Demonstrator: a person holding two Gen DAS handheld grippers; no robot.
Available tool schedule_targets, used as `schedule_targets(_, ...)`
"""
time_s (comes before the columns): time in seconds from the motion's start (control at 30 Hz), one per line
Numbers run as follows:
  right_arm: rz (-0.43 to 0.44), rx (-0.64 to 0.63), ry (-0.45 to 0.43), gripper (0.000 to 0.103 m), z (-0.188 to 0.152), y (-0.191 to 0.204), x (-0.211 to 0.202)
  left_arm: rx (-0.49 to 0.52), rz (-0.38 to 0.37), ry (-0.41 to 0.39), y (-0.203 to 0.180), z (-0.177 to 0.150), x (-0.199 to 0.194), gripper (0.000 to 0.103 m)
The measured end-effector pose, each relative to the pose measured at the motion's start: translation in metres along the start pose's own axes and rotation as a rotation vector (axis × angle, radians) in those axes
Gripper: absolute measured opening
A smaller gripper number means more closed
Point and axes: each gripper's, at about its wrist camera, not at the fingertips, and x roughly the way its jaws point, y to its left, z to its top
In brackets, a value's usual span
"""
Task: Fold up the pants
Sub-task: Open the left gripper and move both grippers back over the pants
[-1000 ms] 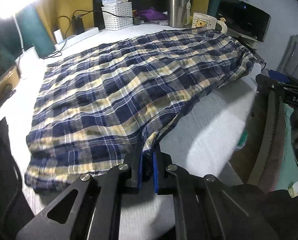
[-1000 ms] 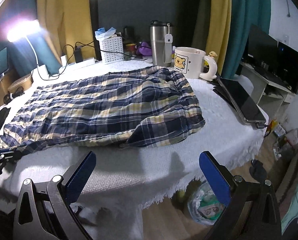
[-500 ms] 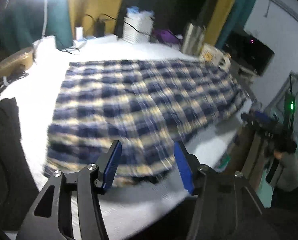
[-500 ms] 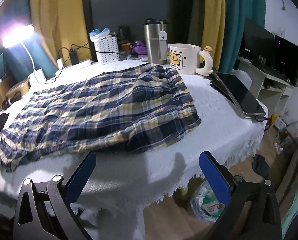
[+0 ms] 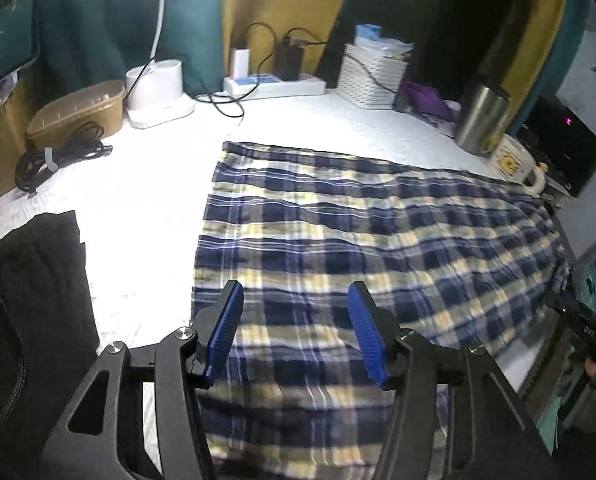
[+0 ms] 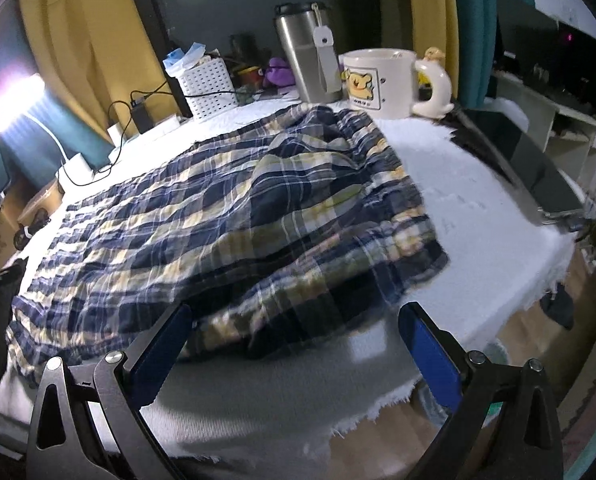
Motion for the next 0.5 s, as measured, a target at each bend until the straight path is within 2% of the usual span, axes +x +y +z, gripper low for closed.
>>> schedule_targets(0.27,0.046,0.032,0.002,0.103,0.020,-0.004,0.018,-0.031,0.041,0.085,0.012,0.001,0.035,0.054)
schedule_targets(0.5,0.077,0.063,0.002,0.103,0.040,0.000,0.036,-0.037,0.057,0.095,0.019,0.010,0.044,0.054)
